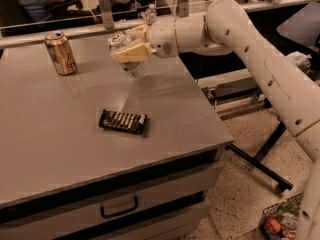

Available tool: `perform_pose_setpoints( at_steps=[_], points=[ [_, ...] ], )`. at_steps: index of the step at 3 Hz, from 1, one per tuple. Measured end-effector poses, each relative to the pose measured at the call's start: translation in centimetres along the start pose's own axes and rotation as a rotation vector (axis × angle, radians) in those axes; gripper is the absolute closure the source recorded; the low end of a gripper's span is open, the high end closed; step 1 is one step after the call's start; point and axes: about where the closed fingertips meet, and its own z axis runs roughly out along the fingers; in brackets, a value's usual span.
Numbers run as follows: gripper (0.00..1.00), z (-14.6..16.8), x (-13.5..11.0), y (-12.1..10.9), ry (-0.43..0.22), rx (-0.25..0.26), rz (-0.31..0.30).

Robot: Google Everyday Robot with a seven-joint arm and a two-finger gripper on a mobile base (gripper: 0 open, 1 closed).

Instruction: Place 7up can upright

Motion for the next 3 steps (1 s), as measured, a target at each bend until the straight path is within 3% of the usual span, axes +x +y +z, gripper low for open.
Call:
perform_pose_setpoints(
  at_steps=[3],
  points=[
    [1.00, -0.8, 1.5, -0.3, -0.159, 0.029, 0.142]
  ],
)
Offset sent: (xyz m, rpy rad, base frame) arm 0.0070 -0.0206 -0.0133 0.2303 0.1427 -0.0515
